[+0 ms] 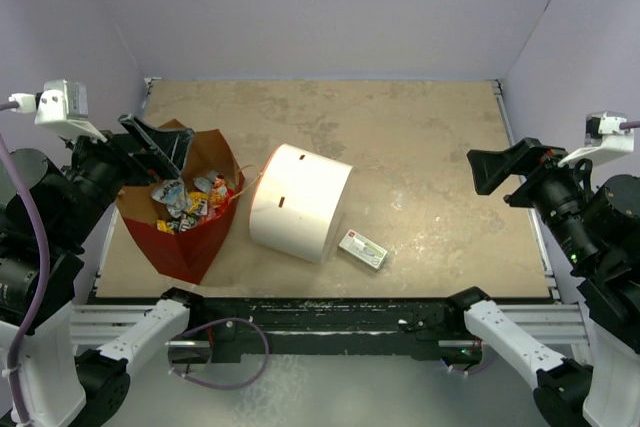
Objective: Take the snacks out of the paper bag
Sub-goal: Adjust the paper bag at the center of the board.
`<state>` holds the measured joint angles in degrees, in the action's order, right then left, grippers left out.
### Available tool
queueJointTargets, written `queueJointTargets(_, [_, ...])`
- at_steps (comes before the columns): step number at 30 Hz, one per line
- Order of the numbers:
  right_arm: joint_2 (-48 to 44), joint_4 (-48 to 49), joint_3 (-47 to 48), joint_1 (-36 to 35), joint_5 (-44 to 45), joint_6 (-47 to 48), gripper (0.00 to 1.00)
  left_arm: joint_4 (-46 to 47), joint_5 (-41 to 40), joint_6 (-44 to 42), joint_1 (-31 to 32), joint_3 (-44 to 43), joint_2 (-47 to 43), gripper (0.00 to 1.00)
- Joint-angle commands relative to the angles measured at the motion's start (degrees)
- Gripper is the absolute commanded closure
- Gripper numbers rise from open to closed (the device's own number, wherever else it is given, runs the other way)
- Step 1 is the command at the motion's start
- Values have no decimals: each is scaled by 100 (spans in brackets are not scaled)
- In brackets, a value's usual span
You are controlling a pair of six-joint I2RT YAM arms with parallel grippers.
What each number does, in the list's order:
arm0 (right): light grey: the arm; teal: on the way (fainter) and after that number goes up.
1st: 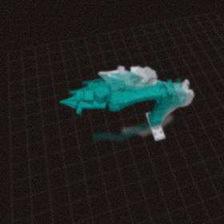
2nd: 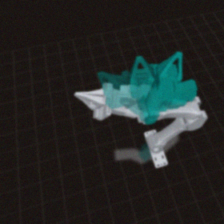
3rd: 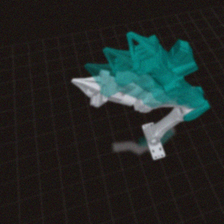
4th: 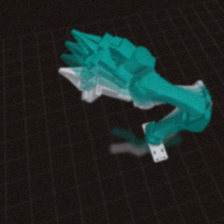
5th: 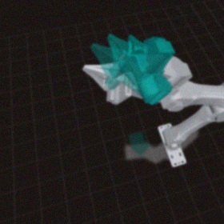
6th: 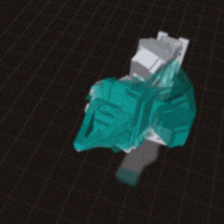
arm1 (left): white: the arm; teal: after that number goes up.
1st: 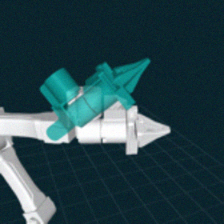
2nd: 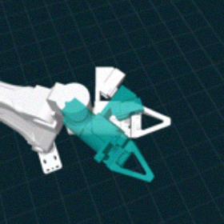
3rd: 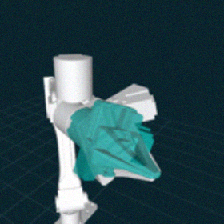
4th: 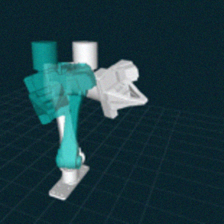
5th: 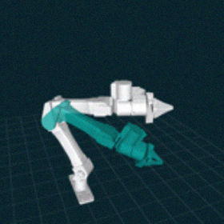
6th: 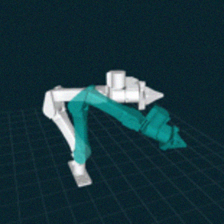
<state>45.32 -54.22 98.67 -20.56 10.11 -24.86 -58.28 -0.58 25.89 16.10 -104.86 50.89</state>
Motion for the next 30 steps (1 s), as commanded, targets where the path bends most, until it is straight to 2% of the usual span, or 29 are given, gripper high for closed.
queueJointTargets(1, [249, -456, 397, 6, 706, -332, 1, 26, 70, -48, -123, 27, 64, 1])
queueJointTargets(14, [650, -981, 817, 10, 1317, -638, 0, 38, 953, 16, -283, -38, 369, 1])
queueJointTargets(19, [550, -813, 583, 11, 1017, -722, 0, 169, 1862, 236, -303, 128, 715, 1])
queueJointTargets(24, [377, -429, 100, 12, 373, -951, 1, 768, 2955, 745, -278, 785, 1045, 1])
queueJointTargets(27, [335, -237, -181, 13, 16, -1143, 0, 1132, 2991, 970, 56, 1088, 1228, 1])
queueJointTargets(30, [318, -89, -440, 14, -163, -1294, 0, 1070, 2399, 956, 955, 928, 1685, 1])
